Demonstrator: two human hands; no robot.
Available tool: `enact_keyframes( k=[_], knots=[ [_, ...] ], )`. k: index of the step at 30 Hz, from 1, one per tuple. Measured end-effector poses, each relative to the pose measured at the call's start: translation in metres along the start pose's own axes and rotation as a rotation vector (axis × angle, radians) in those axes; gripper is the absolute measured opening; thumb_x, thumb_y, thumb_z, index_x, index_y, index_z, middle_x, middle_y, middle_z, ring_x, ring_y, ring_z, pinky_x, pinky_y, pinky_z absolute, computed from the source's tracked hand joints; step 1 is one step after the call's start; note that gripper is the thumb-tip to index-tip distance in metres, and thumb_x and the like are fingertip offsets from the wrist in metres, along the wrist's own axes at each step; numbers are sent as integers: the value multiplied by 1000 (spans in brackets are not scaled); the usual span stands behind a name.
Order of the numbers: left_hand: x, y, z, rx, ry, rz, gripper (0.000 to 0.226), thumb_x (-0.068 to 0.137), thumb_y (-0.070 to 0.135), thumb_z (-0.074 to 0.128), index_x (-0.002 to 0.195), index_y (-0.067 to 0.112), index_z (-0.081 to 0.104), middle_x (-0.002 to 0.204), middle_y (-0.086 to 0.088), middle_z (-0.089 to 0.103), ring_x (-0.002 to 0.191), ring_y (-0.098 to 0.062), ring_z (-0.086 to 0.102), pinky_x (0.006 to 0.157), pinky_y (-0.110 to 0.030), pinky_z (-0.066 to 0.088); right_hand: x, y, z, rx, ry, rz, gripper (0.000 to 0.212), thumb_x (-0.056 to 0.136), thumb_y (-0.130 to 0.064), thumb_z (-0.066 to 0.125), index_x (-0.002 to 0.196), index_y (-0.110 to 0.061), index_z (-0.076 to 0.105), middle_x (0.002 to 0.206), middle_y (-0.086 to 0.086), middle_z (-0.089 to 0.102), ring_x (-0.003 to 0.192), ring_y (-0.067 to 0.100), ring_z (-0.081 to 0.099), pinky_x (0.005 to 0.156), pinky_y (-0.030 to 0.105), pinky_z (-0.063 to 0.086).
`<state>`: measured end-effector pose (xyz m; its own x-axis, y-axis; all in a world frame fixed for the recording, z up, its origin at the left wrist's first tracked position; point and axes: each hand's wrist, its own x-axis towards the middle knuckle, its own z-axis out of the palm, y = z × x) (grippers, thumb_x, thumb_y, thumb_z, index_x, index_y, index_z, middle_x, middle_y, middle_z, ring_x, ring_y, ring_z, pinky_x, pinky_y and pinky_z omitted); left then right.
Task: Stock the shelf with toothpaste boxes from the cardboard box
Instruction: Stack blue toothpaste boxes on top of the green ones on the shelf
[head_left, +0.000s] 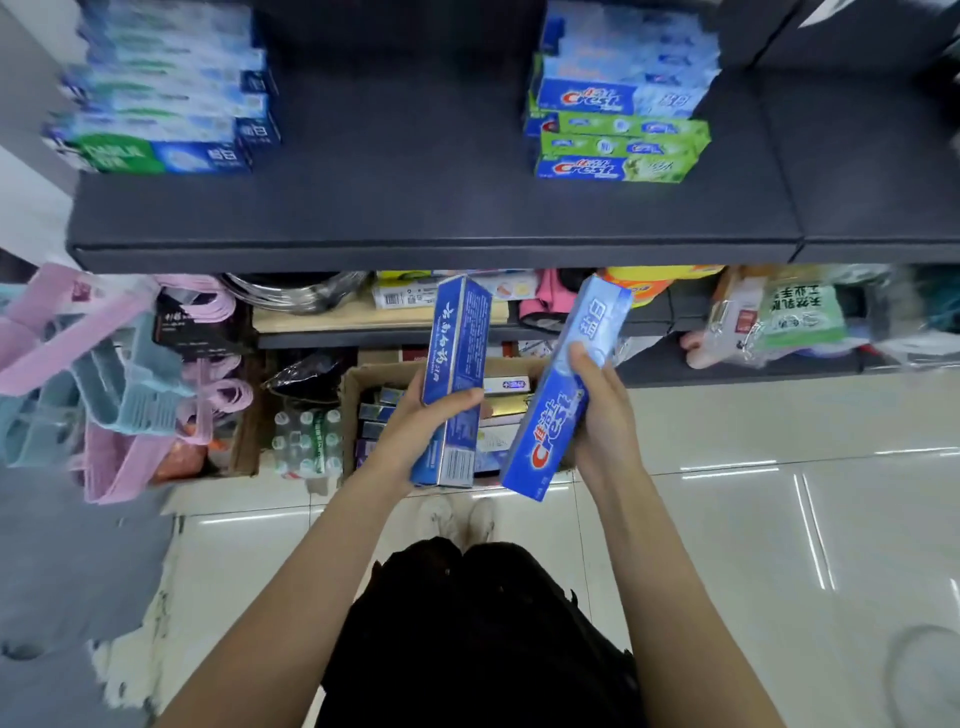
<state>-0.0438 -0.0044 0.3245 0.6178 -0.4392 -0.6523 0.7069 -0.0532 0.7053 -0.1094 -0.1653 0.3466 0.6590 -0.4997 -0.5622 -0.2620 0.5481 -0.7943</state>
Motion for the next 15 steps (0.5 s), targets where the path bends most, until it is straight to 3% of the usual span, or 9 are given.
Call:
enact_keyframes(
  k=[2,4,7,9,11,15],
  knots=[
    [2,7,-2,55,18,10,50,67,28,81,110,33,56,108,-3,71,98,-26,68,89,-46,53,0,-12,1,-276,40,-164,19,88,-21,66,103,-15,56,89,-3,66,78,7,62,67,16,49],
    [7,11,-4,98,44,25,57,63,31,82,113,30,56,107,-5,71,93,-25,69,89,-46,53,3,-26,-3,-608,62,-330,37,83,-18,71,110,-21,46,94,-9,64,82,4,62,63,11,48],
    [13,19,-3,130,83,56,51,77,20,76,122,24,53,105,-6,70,88,-22,68,87,-42,53,2,-49,-10,-861,62,-464,59,77,-21,76,115,-38,34,92,-17,63,83,10,66,68,25,53],
    [17,25,-2,142,97,65,49,80,20,73,123,23,51,106,-5,69,91,-23,68,87,-42,53,4,-69,-17,-811,36,-522,56,78,-19,75,112,-37,34,88,-19,63,85,14,67,72,39,55],
    [22,33,1,158,108,87,46,81,23,72,120,28,50,106,-2,69,93,-21,67,86,-41,53,10,-93,-23,-575,-41,-557,45,82,-14,71,106,-32,38,90,-14,63,89,17,66,76,45,57],
    [36,49,13,121,140,119,45,80,25,72,119,31,51,109,-3,69,96,-22,67,86,-41,54,41,-148,-28,-304,-100,-609,30,88,-4,63,97,-24,43,99,-2,57,96,21,63,72,29,57]
  ],
)
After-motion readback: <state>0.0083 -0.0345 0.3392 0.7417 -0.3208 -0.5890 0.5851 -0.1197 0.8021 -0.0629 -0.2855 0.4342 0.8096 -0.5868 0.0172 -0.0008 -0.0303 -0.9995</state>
